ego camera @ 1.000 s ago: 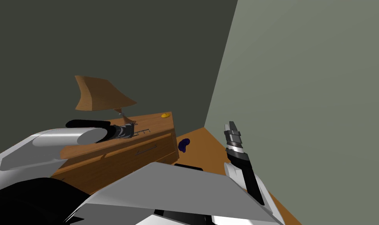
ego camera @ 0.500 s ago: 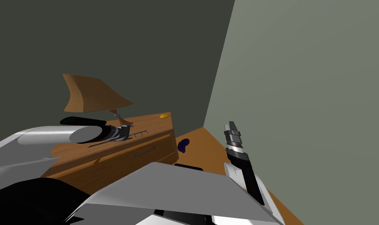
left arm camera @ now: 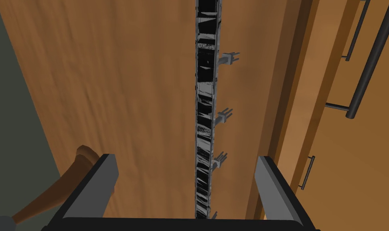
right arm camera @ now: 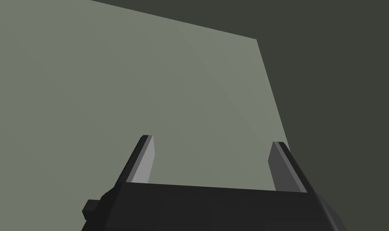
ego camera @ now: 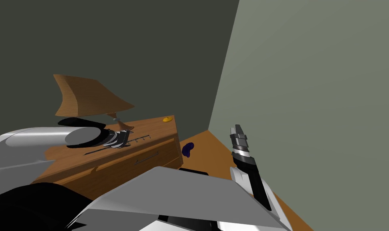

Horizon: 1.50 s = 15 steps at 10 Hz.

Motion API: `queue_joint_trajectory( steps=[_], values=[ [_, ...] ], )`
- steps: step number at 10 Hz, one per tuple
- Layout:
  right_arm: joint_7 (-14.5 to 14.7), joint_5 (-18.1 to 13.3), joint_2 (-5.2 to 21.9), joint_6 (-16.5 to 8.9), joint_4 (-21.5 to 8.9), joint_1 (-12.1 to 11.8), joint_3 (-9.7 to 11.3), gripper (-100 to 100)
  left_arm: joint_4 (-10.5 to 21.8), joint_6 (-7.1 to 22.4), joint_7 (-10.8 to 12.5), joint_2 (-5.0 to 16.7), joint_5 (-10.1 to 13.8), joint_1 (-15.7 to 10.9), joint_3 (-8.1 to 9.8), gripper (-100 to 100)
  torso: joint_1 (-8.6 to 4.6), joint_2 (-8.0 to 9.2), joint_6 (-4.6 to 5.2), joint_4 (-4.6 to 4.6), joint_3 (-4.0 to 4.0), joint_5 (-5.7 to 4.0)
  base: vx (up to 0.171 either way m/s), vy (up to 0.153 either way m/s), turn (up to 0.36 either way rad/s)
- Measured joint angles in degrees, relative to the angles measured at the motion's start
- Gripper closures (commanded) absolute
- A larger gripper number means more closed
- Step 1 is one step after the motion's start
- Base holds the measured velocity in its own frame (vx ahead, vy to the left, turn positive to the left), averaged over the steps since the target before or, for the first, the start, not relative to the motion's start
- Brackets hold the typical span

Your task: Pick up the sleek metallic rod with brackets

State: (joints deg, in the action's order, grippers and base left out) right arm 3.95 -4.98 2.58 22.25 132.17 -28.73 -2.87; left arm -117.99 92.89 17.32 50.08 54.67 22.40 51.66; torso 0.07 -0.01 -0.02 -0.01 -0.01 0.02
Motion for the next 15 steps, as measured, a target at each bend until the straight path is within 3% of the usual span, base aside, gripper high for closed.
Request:
queue_joint_trajectory(
  steps=[9,10,11,14,15],
  values=[
    [0.0,0.0,0.0,0.0,0.0,0.0,0.0,0,3.7,11.9,0.1,3.4,1.0,-0.6,2.88,-100,0.0,0.02,-0.01,0.01,0.01,0.0,0.004,0.017,-0.037],
    [0.0,0.0,0.0,0.0,0.0,0.0,0.0,0,3.7,12.1,0.1,3.5,1.1,-0.6,2.9,0,-0.03,0.03,-0.01,0.01,0.02,0.0,0.0,0.0,0.0],
    [0.0,0.0,0.0,0.0,0.0,0.0,0.0,0,3.7,12.1,0.1,3.5,1.1,-0.6,2.9,-100,-0.05,0.03,-0.01,0.01,0.02,-0.01,-0.001,-0.001,-0.027],
    [0.0,0.0,0.0,0.0,0.0,0.0,0.0,0,6.2,9.4,-1.0,2.7,-0.8,-0.9,0.83,-100,-0.06,0.03,0.0,0.01,0.02,0.0,-0.001,-0.002,-0.022],
    [0.0,0.0,0.0,0.0,0.0,0.0,0.0,0,6.4,9.1,-1.2,2.7,-0.9,-1.0,0.74,100,-0.06,0.03,-0.01,0.01,0.02,-0.01,0.0,0.0,0.0]
  ],
)
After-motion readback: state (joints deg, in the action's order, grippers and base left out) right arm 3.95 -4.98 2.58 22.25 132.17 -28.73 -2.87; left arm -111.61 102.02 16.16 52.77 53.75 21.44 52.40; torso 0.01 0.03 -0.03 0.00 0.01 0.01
